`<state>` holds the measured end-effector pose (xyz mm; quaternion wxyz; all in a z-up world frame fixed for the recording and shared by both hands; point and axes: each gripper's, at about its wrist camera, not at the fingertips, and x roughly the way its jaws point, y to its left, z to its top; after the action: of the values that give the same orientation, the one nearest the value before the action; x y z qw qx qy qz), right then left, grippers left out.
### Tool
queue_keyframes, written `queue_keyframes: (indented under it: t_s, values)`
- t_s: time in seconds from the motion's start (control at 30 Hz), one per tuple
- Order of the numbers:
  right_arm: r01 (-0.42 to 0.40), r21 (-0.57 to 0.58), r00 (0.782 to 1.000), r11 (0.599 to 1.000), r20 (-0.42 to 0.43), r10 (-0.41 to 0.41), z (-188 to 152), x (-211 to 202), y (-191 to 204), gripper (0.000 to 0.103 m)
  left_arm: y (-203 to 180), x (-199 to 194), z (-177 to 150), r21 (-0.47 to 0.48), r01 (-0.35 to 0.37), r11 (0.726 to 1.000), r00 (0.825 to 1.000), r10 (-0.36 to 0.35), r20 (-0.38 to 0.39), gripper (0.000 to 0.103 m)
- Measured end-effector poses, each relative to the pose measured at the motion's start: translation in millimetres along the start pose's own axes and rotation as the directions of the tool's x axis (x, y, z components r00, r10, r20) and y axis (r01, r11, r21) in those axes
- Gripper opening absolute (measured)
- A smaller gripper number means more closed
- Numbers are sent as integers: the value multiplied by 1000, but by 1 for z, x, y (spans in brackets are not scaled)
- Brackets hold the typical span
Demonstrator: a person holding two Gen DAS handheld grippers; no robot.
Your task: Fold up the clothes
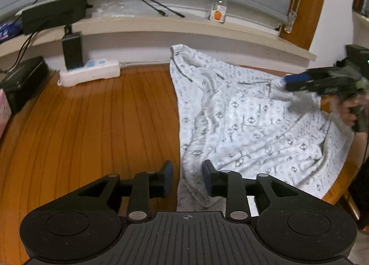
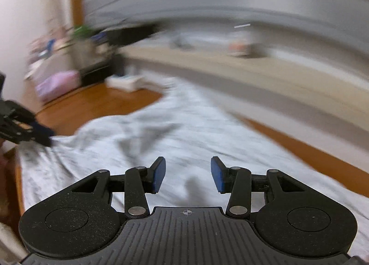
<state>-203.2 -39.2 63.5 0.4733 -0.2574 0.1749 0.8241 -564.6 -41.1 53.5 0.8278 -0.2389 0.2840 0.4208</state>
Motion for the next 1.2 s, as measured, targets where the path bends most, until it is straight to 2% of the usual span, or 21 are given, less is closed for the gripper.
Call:
queue_keyframes:
  t_s: [0.07,0.13,0.3,0.4,0.5,0.53,0.57,0.6,0.67,0.7,0.77,0.8,0.9,0.97,1.07,1.2]
  values:
    - [-51,-28,998,998,-29,50,13,28,9,44,0,1,-1,-15,1,1000,1000,-1,-12,34]
    - [-54,-74,998,996,-32,52,30,48,10,44,-1,1,-4,-32,-12,999,1000,11,-20,34]
    - [-54,-73,998,996,-41,51,78,104,-12,44,-6,-5,-11,-86,-63,994,998,61,-23,34]
    - [-119,-20,988,993,-102,116,91,140,-21,44,-10,-8,-13,-116,-95,989,995,93,-22,35]
    - [-131,-66,981,989,-151,120,91,161,-11,44,-14,-11,-15,-135,-117,984,993,115,-23,35]
    - [-130,-94,982,987,-150,115,91,161,-8,36,-14,-12,-15,-136,-119,983,993,117,-23,35]
    - [-129,-121,983,984,-149,111,91,162,-5,18,-15,-12,-16,-135,-120,984,993,118,-23,35]
    - [-131,-129,983,983,-143,113,92,161,-4,14,-15,-13,-17,-134,-119,984,993,117,-23,35]
    - [-112,-102,993,988,-45,108,97,152,-8,12,-14,-13,-18,-129,-117,985,993,115,-22,36]
    - [-89,-86,995,992,32,92,100,143,-9,12,-14,-14,-18,-122,-117,986,993,115,-24,36]
    - [-35,-21,989,999,143,38,108,130,-11,12,-13,-16,-19,-111,-114,987,993,111,-27,36]
    - [-28,-2,989,1000,146,28,111,130,-11,13,-12,-17,-20,-110,-105,988,994,103,-29,36]
    - [-24,-46,997,999,74,28,109,135,-3,22,-11,-19,-23,-88,-91,992,996,89,-31,38]
    - [-17,-58,997,998,77,21,103,123,-1,46,-10,-21,-25,-77,-77,994,997,75,-23,38]
    - [-16,-82,998,996,54,20,90,85,-3,47,-7,-22,-27,-76,-44,996,999,44,0,38]
    - [43,-151,999,988,6,-43,62,16,-11,46,-7,-20,-26,-55,-16,998,1000,17,19,38]
